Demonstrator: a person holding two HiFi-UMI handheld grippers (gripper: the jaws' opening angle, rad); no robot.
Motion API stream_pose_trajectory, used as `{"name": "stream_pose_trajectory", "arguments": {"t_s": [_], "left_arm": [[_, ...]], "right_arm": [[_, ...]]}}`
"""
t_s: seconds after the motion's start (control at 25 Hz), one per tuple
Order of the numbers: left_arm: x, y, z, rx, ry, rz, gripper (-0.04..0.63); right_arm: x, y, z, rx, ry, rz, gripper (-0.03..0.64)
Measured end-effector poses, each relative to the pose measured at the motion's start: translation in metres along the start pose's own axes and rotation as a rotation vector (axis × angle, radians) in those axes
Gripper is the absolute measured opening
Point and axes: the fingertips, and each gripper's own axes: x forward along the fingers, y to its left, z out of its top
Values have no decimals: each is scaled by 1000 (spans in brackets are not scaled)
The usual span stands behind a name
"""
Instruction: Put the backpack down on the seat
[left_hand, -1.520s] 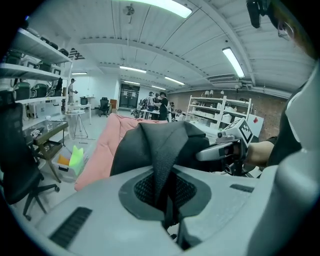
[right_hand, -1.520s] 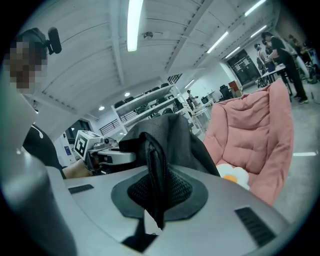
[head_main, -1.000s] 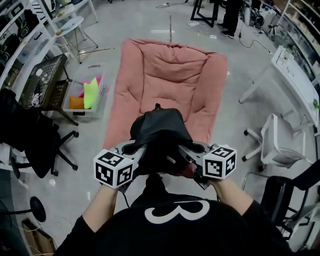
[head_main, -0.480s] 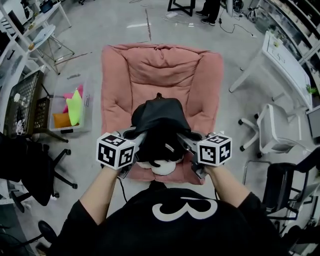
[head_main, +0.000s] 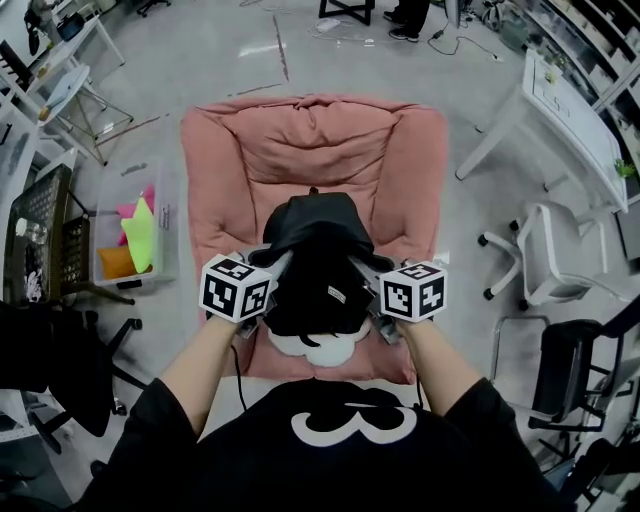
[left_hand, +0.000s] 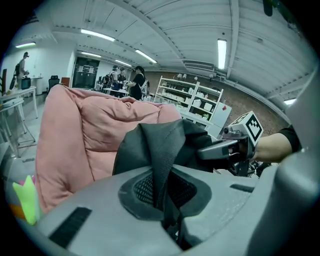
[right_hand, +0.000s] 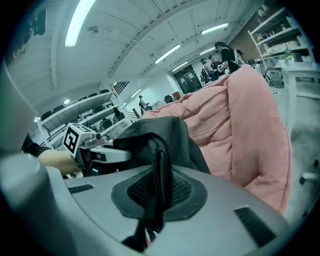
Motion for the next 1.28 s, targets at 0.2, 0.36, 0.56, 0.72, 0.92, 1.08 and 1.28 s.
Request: {"name": "stream_pose_trajectory", "arguments": {"t_s": [0.2, 0.36, 0.56, 0.72, 0.92, 1.08, 1.28], "left_arm": [[30, 20, -4, -13, 3, -21, 15], [52, 40, -7, -46, 12, -15, 19], [65, 64, -23, -214, 30, -32, 110], [63, 76, -28, -268, 6, 3, 230], [51, 76, -42, -229, 27, 55, 289], [31, 48, -42, -190, 16, 28, 302], [2, -8, -32, -77, -1, 91, 301]], "right_arm": [[25, -29, -4, -31, 9, -56, 20], [41, -59, -1, -21, 15, -143, 42], [53, -80, -2, 44, 6, -190, 82], [54, -85, -4, 64, 7, -172, 228], [33, -89, -14, 64, 2, -196, 256], [5, -73, -25, 21, 9, -160, 256], [-48, -50, -42, 12, 9, -141, 255]]}}
